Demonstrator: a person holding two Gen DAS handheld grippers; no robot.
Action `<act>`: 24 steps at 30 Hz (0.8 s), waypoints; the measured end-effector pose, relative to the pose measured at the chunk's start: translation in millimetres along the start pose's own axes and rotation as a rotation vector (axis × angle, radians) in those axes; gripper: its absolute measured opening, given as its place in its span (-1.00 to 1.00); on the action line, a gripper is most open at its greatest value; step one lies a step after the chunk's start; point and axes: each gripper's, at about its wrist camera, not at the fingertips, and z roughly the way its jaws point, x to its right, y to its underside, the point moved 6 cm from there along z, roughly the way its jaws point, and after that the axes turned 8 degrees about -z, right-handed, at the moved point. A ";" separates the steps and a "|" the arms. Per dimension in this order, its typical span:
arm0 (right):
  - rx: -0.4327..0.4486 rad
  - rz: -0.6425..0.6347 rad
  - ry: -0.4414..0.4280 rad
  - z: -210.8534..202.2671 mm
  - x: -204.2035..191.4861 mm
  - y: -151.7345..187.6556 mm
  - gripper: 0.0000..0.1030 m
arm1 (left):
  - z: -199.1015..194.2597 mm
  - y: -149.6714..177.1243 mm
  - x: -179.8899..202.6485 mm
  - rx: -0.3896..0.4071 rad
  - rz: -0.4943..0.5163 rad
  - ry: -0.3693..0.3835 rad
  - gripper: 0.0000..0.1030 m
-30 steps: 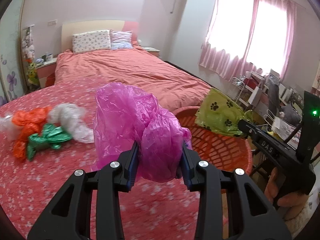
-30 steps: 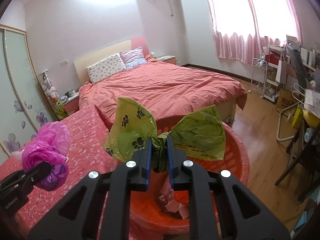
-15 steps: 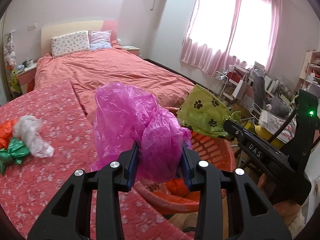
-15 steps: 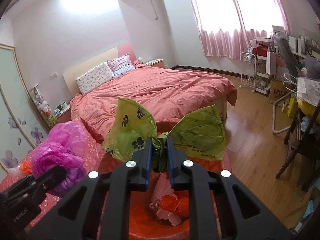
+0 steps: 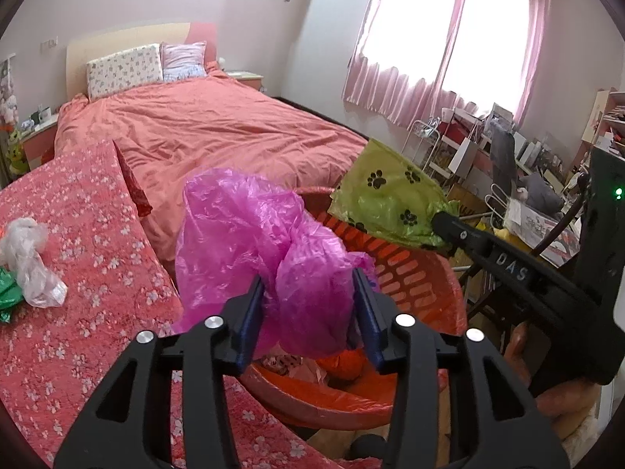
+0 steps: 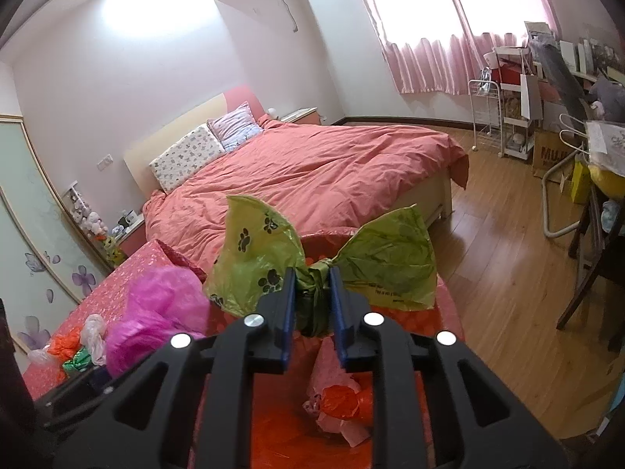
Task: Collect trash
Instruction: 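Open both grippers to drop the bags into the basket, then move both grippers back to the remaining bags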
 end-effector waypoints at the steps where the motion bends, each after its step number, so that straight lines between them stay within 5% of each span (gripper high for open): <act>1: -0.002 0.004 -0.004 1.0 1.2 0.5 -0.37 | 0.4 1.1 -1.9 -0.004 -0.002 -0.005 -0.01; 13: -0.002 -0.029 0.025 0.8 -4.7 4.8 0.23 | -11.7 7.3 -44.3 -0.002 -0.057 -0.122 0.41; 24: -0.019 -0.135 -0.004 5.1 -52.1 9.3 0.28 | -51.2 9.4 -117.0 0.048 -0.115 -0.292 0.47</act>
